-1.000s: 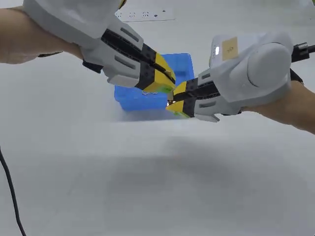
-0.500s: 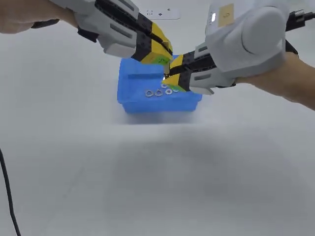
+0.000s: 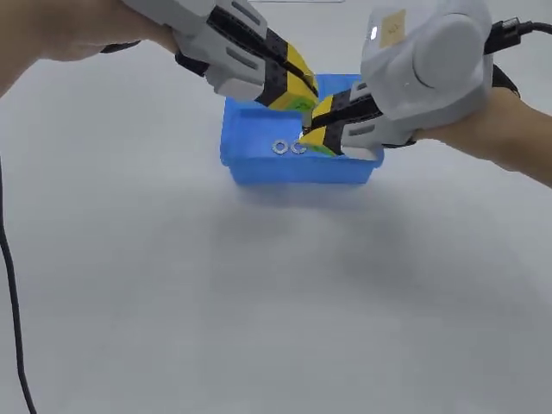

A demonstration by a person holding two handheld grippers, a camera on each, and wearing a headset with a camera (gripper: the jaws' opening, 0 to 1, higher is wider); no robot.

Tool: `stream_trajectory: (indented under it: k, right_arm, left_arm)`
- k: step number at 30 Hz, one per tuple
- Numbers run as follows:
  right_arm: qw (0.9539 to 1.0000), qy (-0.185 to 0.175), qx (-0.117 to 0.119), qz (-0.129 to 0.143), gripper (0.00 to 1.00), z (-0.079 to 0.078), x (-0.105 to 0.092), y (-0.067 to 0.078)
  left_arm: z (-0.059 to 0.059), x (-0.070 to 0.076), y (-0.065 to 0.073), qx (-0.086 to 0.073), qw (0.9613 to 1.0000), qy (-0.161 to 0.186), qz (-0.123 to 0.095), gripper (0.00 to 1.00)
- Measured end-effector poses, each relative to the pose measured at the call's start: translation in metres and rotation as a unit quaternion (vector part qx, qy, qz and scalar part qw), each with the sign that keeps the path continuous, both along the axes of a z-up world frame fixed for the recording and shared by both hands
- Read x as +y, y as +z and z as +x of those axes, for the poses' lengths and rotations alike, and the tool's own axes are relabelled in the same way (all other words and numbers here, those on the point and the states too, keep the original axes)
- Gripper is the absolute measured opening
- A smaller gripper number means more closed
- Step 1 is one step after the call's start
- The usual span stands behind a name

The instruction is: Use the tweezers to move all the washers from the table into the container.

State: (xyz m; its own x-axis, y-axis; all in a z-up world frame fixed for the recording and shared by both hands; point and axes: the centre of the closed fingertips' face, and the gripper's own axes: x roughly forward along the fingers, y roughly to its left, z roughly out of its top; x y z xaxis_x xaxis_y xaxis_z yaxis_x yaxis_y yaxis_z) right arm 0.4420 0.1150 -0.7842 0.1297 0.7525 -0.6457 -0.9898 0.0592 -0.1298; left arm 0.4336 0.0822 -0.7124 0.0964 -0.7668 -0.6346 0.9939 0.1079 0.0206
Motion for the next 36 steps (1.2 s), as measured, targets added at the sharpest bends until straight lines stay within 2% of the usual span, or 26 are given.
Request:
stream_trajectory:
  k: [7,16,25,32,36]
  right_arm:
    - [1.0000,-0.002,0.004,-0.001,0.09,0.001,-0.001,-0.002]
    - [1.0000,0.002,-0.003,-0.003,0.11,0.000,-0.006,0.002]
    - [0.9994,0.026,-0.018,0.015,0.09,-0.009,-0.009,0.020]
    - [0.9985,0.029,-0.028,0.035,0.07,-0.019,-0.012,0.044]
    - [0.9980,0.035,-0.036,0.038,0.07,-0.028,-0.014,0.055]
  left_arm:
    - [0.001,0.001,-0.002,0.005,1.0000,0.002,-0.001,0.07]
    - [-0.003,-0.004,0.002,-0.009,0.9999,-0.013,0.005,0.07]
    - [-0.016,-0.006,0.022,-0.024,0.9992,-0.031,-0.010,0.07]
    - [-0.029,-0.005,0.046,-0.040,0.9982,-0.033,-0.032,0.06]
    - [-0.037,-0.007,0.056,-0.042,0.9976,-0.033,-0.045,0.06]
